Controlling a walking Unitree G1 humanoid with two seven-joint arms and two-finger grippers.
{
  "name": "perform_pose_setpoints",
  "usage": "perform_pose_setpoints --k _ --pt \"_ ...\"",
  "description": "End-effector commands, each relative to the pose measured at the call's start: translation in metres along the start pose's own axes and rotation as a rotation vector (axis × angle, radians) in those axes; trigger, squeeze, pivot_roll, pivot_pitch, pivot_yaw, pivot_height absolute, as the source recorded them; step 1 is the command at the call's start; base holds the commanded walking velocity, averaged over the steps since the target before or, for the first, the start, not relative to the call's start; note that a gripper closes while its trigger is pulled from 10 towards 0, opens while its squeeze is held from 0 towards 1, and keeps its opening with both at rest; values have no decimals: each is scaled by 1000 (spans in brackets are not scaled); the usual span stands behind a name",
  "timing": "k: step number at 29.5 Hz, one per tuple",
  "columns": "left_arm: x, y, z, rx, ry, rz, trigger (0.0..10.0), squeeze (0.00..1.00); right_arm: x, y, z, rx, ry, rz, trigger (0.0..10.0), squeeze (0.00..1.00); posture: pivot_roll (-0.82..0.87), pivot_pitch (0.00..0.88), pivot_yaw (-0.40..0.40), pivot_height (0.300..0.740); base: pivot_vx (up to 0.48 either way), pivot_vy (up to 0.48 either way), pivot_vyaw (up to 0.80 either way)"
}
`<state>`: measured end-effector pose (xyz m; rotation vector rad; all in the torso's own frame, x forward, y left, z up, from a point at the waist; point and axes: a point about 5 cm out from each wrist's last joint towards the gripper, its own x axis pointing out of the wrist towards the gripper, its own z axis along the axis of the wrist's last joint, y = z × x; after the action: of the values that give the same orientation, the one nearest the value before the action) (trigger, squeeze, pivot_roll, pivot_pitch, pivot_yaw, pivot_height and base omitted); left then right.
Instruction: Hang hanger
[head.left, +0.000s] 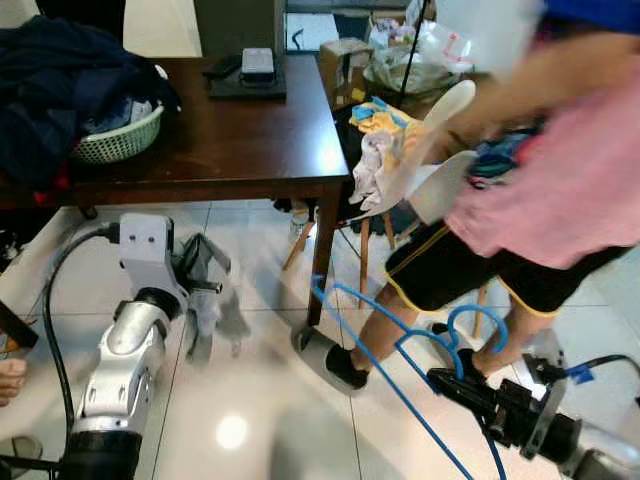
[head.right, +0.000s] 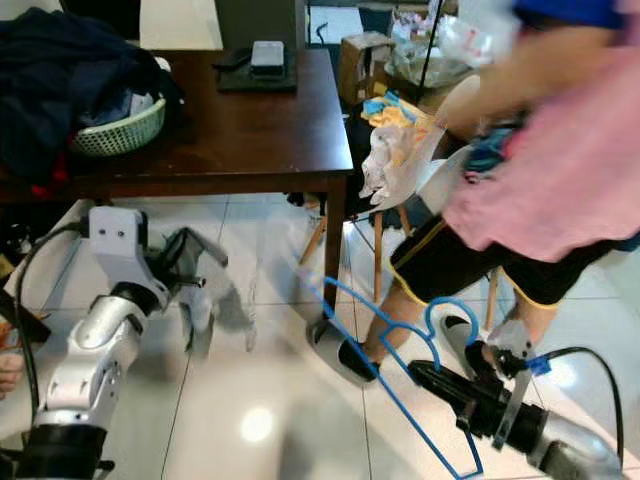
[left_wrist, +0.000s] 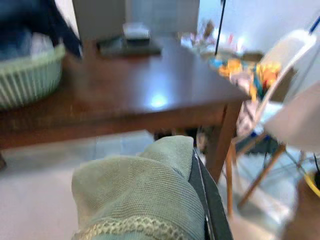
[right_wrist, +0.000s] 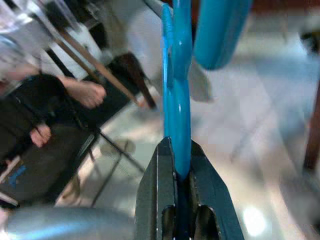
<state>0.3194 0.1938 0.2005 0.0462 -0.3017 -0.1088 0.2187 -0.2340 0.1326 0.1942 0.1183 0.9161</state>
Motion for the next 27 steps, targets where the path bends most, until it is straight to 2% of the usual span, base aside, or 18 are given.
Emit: perform_pose_setpoints --k 1,2,3,7,14,19,23,27 --pt "3 6 17 22 -52 24 10000 0 4 2 16 -27 -48 6 10000 0 72 128 -28 740 0 0 0" --pt "3 6 17 22 -52 24 10000 0 4 2 16 -27 -48 6 10000 0 72 128 -28 740 0 0 0" --pt "7 8 27 42 -79 41 10000 0 12 0 28 -65 -85 -22 10000 0 72 125 -28 740 341 0 0" --pt "11 9 35 41 -96 52 10000 0 21 -2 37 -112 -104 -44 10000 0 75 124 -28 740 411 0 0" --pt "16 6 39 34 -89 35 10000 0 38 8 48 -102 -127 -23 10000 0 76 117 -32 740 480 0 0" --pt "19 1 40 25 -90 21 10000 0 42 10 50 -93 -135 -25 10000 0 73 111 -31 740 480 0 0" --pt "24 -8 48 13 -112 -14 10000 0 48 10 52 -95 -151 -43 10000 0 73 105 -29 740 480 0 0" --pt "28 -10 56 16 -135 -21 10000 0 51 10 53 -99 -155 -50 10000 0 75 101 -27 740 480 0 0"
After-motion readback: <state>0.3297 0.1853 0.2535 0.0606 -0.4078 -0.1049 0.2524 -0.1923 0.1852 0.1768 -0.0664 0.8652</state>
